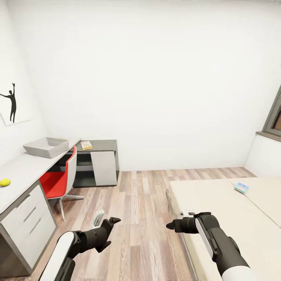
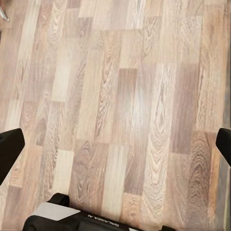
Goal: Put all the toys in the child's room - the three board games (two on the bed and one on the table), the two jigsaw puzzles on the table, and the tennis ball on the table - inside the toy box on the table in the child's room.
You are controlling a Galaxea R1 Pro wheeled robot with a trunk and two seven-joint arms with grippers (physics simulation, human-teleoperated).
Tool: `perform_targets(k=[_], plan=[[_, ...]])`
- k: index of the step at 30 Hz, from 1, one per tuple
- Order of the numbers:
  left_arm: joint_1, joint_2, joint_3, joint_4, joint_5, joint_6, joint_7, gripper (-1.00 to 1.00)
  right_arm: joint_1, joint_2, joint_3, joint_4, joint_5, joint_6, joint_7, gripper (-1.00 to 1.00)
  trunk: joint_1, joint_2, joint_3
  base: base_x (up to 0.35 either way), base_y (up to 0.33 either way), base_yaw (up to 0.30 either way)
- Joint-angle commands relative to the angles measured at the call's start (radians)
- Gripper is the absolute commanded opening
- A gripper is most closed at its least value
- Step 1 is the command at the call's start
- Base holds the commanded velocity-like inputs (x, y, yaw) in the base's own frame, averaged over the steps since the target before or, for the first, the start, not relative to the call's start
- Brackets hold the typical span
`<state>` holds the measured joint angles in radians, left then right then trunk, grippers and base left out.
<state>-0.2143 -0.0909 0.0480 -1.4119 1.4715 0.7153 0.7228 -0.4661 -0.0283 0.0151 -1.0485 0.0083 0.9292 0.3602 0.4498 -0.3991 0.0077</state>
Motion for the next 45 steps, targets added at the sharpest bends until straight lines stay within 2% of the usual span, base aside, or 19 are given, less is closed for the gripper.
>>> perform_targets(k=[1, 20, 34, 45], plan=[[0.000, -0.001, 0.003, -0.001, 0.010, 0.003, 0.010, 1.00, 0.000, -0.001, 0.002, -0.001, 0.001, 0.003, 0.002, 1.00, 0.000, -0.001, -0.001, -0.121, -0.126, 0.012], [0.000, -0.001, 0.003, -0.001, 0.010, 0.003, 0.010, 1.00, 0.000, -0.001, 0.002, -0.001, 0.001, 0.003, 0.002, 1.00, 0.000, -0.001, -0.001, -0.041, -0.042, 0.067], [0.000, -0.001, 0.003, -0.001, 0.010, 0.003, 0.010, 1.00, 0.000, -0.001, 0.002, 0.000, 0.001, 0.003, 0.002, 1.00, 0.000, -0.001, -0.001, -0.038, -0.037, 0.178], [0.000, -0.001, 0.003, -0.002, 0.010, 0.003, 0.010, 1.00, 0.000, -0.001, 0.002, -0.001, 0.001, 0.003, 0.002, 1.00, 0.000, -0.001, -0.001, -0.007, -0.007, 0.069]])
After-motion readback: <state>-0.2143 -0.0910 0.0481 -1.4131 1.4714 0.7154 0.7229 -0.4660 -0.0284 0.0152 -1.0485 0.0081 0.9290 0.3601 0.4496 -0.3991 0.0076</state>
